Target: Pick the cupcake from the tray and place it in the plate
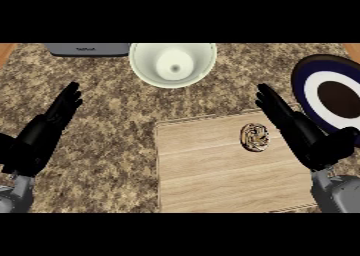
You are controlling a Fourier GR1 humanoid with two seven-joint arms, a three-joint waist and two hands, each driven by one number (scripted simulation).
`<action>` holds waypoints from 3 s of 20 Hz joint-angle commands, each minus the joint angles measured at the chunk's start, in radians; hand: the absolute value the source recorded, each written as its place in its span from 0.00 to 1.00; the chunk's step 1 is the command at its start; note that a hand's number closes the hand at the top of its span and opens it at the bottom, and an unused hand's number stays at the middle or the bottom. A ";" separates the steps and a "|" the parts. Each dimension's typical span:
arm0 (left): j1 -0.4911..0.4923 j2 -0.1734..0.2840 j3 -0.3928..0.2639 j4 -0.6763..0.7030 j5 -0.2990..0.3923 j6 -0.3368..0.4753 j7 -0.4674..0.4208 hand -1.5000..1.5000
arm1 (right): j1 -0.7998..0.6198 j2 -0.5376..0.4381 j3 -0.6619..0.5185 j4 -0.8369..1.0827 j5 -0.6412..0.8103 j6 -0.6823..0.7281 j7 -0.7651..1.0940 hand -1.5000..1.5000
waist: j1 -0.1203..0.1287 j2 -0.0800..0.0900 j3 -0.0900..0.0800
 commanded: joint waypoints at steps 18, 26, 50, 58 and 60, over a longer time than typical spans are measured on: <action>0.142 -0.300 -0.072 0.266 0.001 0.085 -0.003 0.50 | -0.212 -0.232 -0.428 0.433 0.081 0.174 -0.457 0.00 | 0.002 -0.011 0.008; 0.117 -0.281 -0.044 0.239 0.017 0.067 0.028 0.50 | -0.262 -0.405 -0.216 0.396 0.294 0.352 -0.327 0.00 | 0.007 -0.011 0.006; 0.160 -0.315 -0.004 0.229 -0.045 0.011 0.040 0.50 | -0.173 -0.188 -0.029 -0.014 0.559 0.407 0.206 0.00 | 0.004 -0.012 0.008; 0.168 -0.315 0.027 0.182 -0.064 -0.001 0.083 0.50 | -0.132 -0.093 -0.013 0.026 0.702 0.377 0.156 0.00 | 0.008 -0.011 0.009; 0.178 -0.347 0.043 0.288 -0.060 -0.013 -0.012 0.50 | -0.103 -0.109 0.004 -0.102 0.707 0.390 0.242 0.00 | -0.001 -0.012 0.008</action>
